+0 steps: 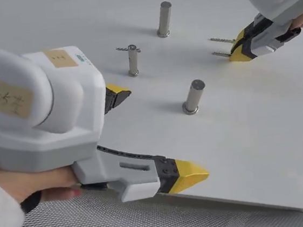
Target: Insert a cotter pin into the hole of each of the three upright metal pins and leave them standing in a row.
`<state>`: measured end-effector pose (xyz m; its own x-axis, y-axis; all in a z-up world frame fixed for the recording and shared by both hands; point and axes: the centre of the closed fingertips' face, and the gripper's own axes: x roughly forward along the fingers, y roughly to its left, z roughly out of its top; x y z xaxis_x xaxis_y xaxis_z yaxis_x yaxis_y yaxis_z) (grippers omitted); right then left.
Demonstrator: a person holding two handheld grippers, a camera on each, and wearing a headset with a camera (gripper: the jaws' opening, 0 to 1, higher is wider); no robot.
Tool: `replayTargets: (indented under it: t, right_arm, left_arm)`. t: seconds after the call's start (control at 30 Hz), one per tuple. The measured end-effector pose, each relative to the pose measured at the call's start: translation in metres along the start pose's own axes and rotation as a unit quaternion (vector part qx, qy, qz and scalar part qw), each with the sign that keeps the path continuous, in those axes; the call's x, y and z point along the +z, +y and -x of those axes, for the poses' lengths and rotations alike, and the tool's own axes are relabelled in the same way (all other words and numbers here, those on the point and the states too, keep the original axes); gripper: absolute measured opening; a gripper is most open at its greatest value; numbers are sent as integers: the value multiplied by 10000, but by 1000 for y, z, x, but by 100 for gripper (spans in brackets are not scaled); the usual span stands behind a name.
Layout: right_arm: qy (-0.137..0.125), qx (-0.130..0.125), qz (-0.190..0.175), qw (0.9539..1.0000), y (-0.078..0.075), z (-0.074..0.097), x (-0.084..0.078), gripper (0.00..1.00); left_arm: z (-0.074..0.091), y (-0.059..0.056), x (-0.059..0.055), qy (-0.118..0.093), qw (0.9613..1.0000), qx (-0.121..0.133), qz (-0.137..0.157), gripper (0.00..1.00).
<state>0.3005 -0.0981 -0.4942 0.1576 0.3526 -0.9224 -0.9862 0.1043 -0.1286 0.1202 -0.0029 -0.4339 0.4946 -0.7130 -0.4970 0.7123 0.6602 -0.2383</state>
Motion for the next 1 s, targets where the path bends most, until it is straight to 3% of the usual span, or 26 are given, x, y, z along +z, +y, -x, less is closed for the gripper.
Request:
replayTargets:
  t: [0.4, 0.47, 0.7, 1.0]
  right_arm:
    - [375, 292, 278, 9985, -1, -2, 1, 0]
    - [431, 246, 740, 9960, -1, -2, 1, 0]
    - [487, -42, 503, 9975, -8, -7, 0, 0]
    - [316, -133, 275, 9990, -12, -9, -1, 0]
  left_arm:
    - [4, 1, -1, 87, 10000, -44, 2, 95]
    - [4, 2, 0, 98, 9999, -38, 0, 94]
    - [5, -1, 5, -13, 10000, -61, 47, 93]
    - [8, 2, 5, -35, 9999, 37, -112, 89]
